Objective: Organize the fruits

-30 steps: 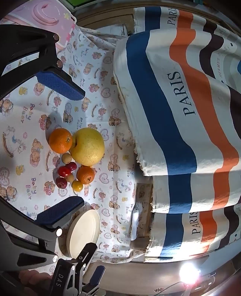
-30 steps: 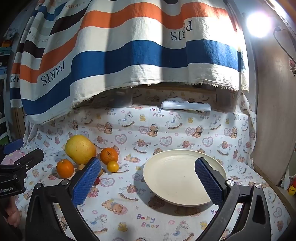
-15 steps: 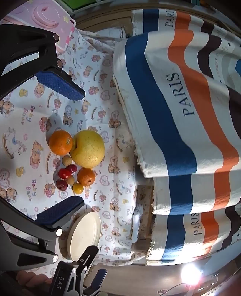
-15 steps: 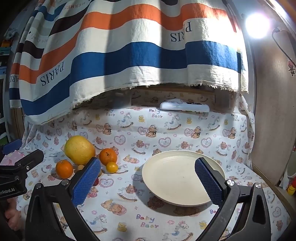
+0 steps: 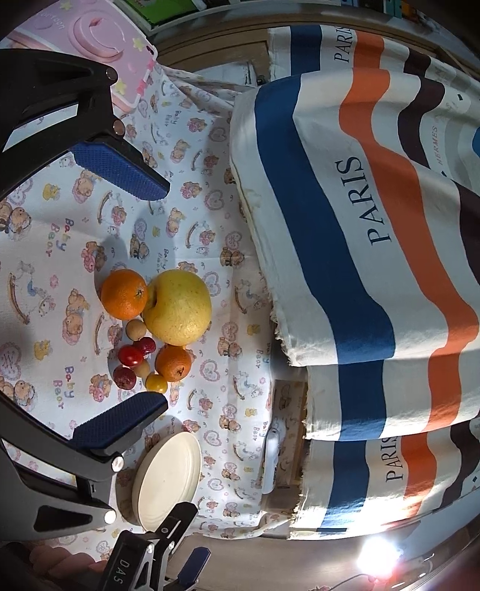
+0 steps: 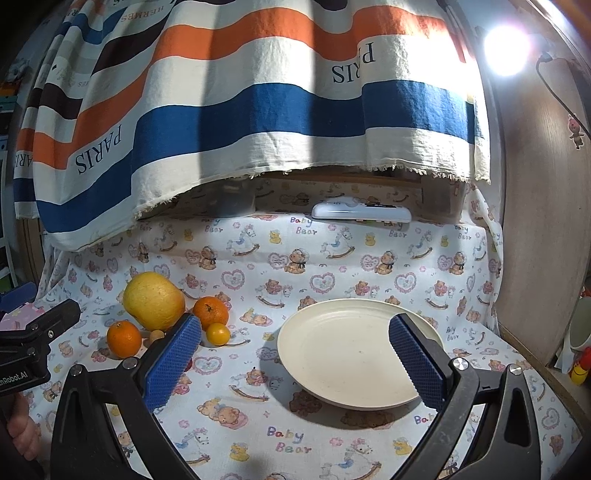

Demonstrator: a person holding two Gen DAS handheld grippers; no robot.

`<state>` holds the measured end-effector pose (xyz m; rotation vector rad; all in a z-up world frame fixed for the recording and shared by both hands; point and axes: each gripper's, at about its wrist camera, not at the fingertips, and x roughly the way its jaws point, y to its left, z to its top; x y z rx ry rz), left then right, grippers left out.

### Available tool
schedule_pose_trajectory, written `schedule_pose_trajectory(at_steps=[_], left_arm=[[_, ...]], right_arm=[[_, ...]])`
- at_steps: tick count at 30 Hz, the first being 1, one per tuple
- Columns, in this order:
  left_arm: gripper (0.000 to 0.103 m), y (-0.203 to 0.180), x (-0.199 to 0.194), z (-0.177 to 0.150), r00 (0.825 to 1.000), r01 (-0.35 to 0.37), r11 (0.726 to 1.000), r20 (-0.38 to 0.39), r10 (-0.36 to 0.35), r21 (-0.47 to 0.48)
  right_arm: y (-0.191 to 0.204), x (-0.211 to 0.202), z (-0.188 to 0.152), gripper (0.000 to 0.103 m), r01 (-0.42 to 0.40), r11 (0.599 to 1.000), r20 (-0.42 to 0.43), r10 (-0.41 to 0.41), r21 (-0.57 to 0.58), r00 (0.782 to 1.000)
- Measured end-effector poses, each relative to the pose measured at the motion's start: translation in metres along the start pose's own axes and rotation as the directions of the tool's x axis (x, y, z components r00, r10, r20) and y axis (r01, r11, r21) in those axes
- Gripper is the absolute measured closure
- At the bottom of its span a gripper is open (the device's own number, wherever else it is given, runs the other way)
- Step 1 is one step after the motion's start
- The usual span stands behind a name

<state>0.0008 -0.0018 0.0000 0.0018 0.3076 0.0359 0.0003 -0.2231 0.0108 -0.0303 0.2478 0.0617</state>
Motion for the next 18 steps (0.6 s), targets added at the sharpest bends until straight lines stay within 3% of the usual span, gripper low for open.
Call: schedule_pose_trajectory(at_steps=[9,13,16,18], left_arm=[[0.0,0.0009,-0.0029,0.0012,1.0,0.006,1.0,0.008,-0.006,0.0],[0.0,0.0055,-0.0046,0.0014,0.998,0.067,0.998,0.013,-0.067,-0.015],[0.0,0.004,-0.0071,0.0018,0.999,0.022,1.0,0.029,-0.022,-0.008],[0.0,0.0034,-0.0065,0.0017,0.999,0.034,0.999,0.028,-0.034,-0.005]], right_arm=[[0.0002,-0.0009,-0.0004,0.001,0.001,1.0,0.003,-0.001,-0.002,1.0],[0.0006,-0.0002,-0.0004,0.001,0.0,1.0,0.001,0.0,-0.004,1.0],[-0.0004,-0.0013,-0.0005,0.001,0.0,1.0,0.004,0.0,-0.001,1.0],[0.0007,-0.0001,-0.0001,0.001,0.0,1.0,0.0,0.0,-0.003,1.0]])
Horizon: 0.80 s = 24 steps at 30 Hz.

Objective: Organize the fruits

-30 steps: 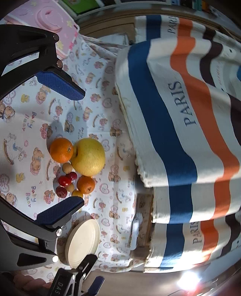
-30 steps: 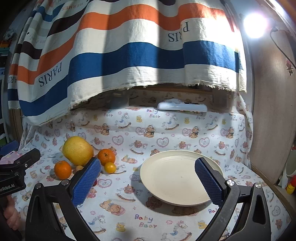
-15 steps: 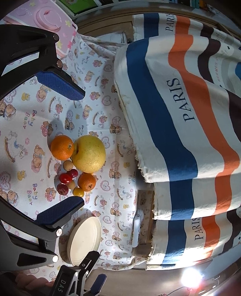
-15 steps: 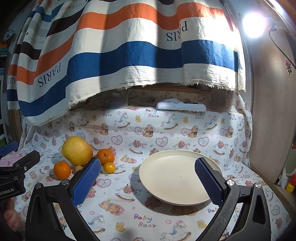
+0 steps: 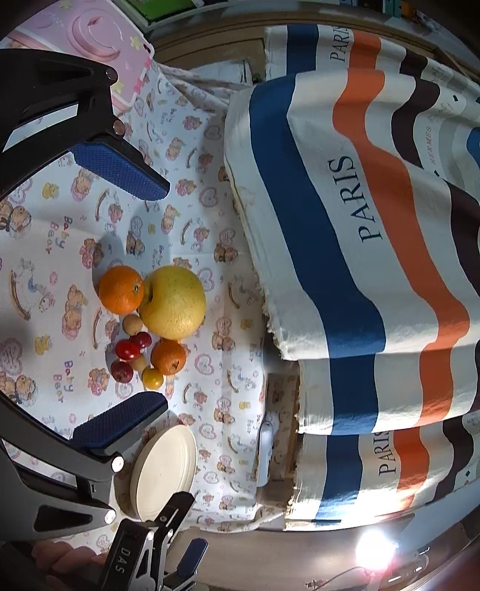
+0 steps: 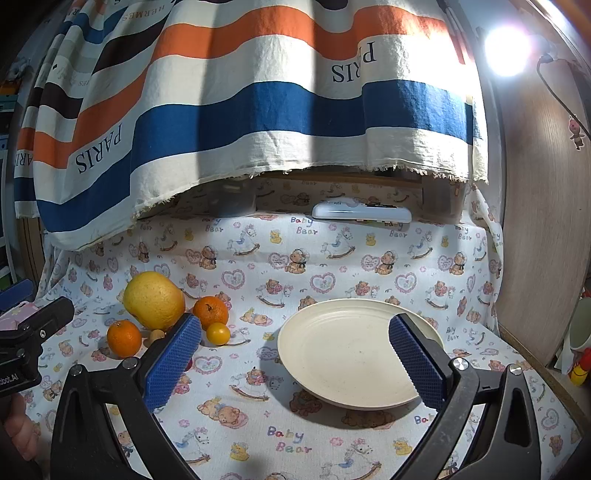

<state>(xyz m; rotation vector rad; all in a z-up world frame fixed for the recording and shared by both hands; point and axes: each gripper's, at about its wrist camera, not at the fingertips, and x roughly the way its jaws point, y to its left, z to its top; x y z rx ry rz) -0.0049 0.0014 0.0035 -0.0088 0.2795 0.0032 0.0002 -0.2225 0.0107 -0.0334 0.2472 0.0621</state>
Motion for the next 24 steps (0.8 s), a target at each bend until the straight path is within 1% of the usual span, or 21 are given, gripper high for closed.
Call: schedule_pose_trajectory(at_steps=[24], left_arm=[[0.0,-0.0061,-0.0002,-0.0037,1.0,0.023,1.0,-0.004,-0.023,0.021]], right_arm=[[0.0023,-0.0004,0.0013,0.001,-0.004,1.0,-0.004,0.004,-0.007,1.0]])
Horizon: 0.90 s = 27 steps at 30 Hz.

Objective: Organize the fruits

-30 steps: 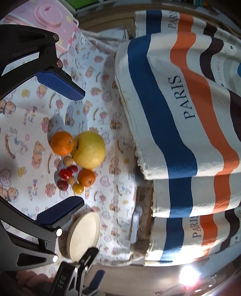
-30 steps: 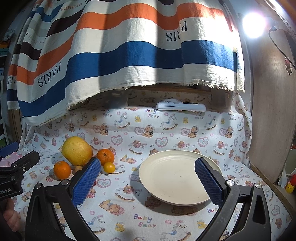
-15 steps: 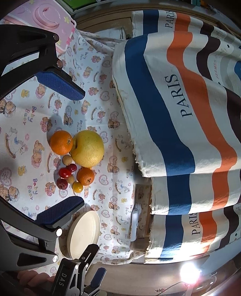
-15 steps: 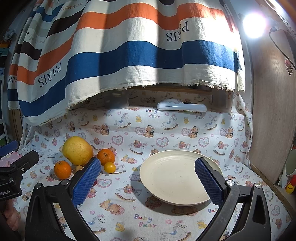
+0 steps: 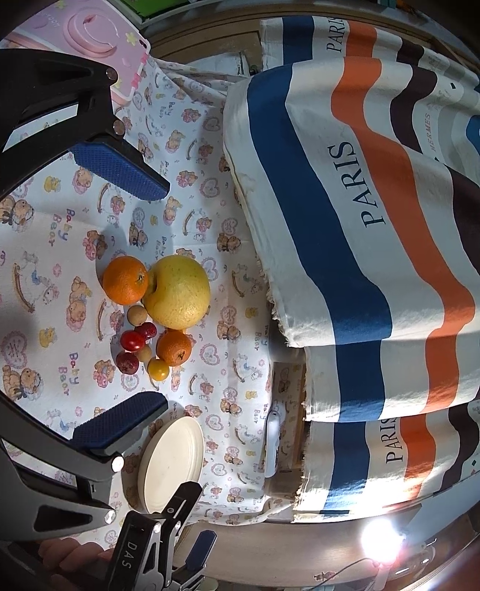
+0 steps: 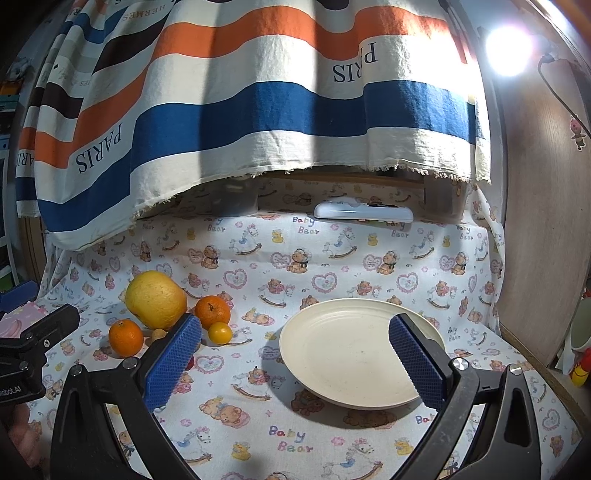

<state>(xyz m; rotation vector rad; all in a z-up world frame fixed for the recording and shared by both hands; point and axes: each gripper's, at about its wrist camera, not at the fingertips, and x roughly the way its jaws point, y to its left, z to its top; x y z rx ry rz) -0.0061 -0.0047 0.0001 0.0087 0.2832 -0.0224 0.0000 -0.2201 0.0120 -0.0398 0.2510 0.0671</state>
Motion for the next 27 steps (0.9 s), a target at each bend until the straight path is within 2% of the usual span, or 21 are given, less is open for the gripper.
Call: schedule_pose_trajectory(at_steps=[9,19,27], left_arm=[[0.0,-0.002,-0.012,0.003,0.998,-0.02,0.999,0.06,0.018,0.027],[0.0,0.017,-0.014,0.015,0.999,0.031,0.999,0.04,-0.029,-0.037],[0.0,0.014,-0.016,0.013,0.997,-0.019,1.0,0.071,0.02,-0.011]], right_arm=[[0.001,0.0,0.001,0.001,0.0,1.0,0.0,0.0,-0.001,1.0],[0.001,0.0,0.001,0.001,0.0,1.0,-0.002,0.0,-0.002,1.0],[0.002,0.002,0.0,0.001,-0.007,1.0,-0.013,0.007,0.003,1.0]])
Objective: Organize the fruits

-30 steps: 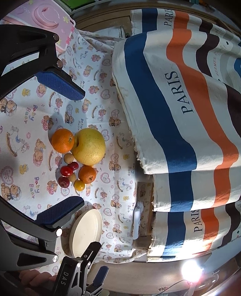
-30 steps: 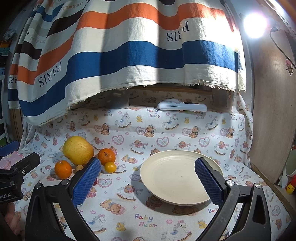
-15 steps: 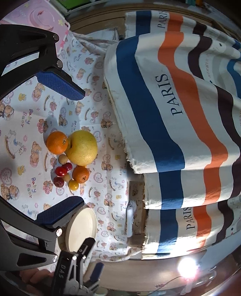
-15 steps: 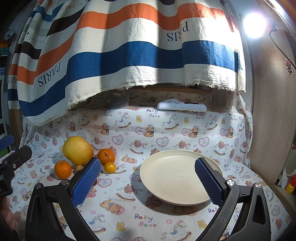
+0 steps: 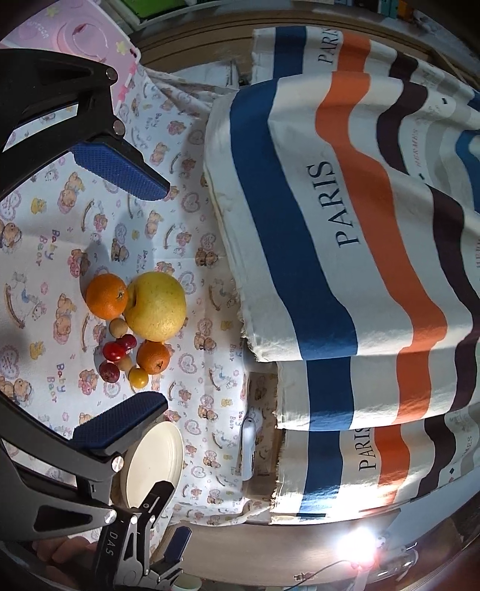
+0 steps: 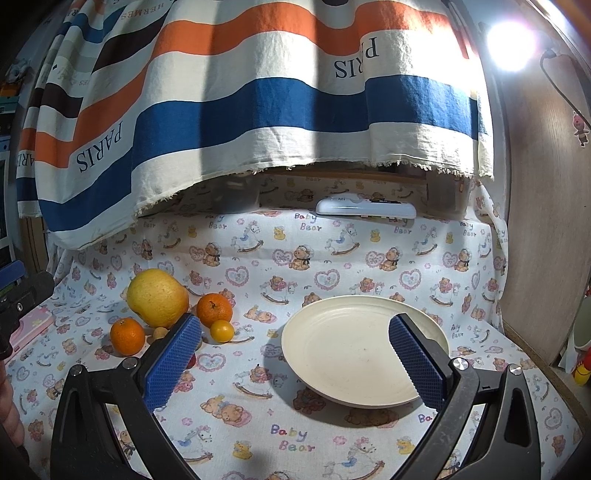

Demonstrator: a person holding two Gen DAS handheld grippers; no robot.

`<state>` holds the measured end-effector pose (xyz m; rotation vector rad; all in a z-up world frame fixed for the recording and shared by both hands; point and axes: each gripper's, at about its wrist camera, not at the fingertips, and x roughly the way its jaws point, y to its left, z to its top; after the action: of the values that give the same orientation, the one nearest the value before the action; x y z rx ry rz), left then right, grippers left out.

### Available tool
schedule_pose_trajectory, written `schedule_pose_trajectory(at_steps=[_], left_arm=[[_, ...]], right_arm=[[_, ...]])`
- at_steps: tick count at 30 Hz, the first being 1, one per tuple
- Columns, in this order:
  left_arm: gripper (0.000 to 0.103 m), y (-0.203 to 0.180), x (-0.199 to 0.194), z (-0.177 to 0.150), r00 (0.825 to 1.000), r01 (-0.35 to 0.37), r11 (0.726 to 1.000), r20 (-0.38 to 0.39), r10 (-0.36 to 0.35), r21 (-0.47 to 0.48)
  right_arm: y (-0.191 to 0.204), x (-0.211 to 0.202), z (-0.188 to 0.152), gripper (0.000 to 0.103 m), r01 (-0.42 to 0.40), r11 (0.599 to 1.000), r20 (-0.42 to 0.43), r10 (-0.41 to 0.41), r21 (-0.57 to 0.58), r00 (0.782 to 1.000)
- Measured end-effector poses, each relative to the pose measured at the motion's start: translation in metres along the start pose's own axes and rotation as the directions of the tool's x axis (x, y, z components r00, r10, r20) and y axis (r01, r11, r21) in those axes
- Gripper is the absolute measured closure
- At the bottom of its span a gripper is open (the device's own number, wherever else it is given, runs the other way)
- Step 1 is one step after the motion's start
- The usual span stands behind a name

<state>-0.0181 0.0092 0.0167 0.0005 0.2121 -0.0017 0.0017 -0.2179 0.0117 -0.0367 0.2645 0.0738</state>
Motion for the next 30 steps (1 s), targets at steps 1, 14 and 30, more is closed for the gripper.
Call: schedule_pose_trajectory(at_steps=[1,14,30], left_arm=[[0.0,-0.001,-0.001,-0.001,1.0,-0.006,1.0,0.005,0.006,0.007],[0.0,-0.001,-0.01,0.006,1.0,0.014,1.0,0.026,-0.014,0.006],[0.0,0.053,0.031,0.025,0.976,0.038,0.994,-0.21,-0.059,-0.101]], right_arm=[[0.0,0.001,0.0,0.001,0.0,1.0,0.0,0.0,-0.002,1.0],[0.001,0.002,0.0,0.001,-0.031,0.999,-0.016,0.03,-0.028,0.999],[0.036,0.058,0.039,0.001,-0.175,0.985,-0.311,0.161,-0.016,0.937]])
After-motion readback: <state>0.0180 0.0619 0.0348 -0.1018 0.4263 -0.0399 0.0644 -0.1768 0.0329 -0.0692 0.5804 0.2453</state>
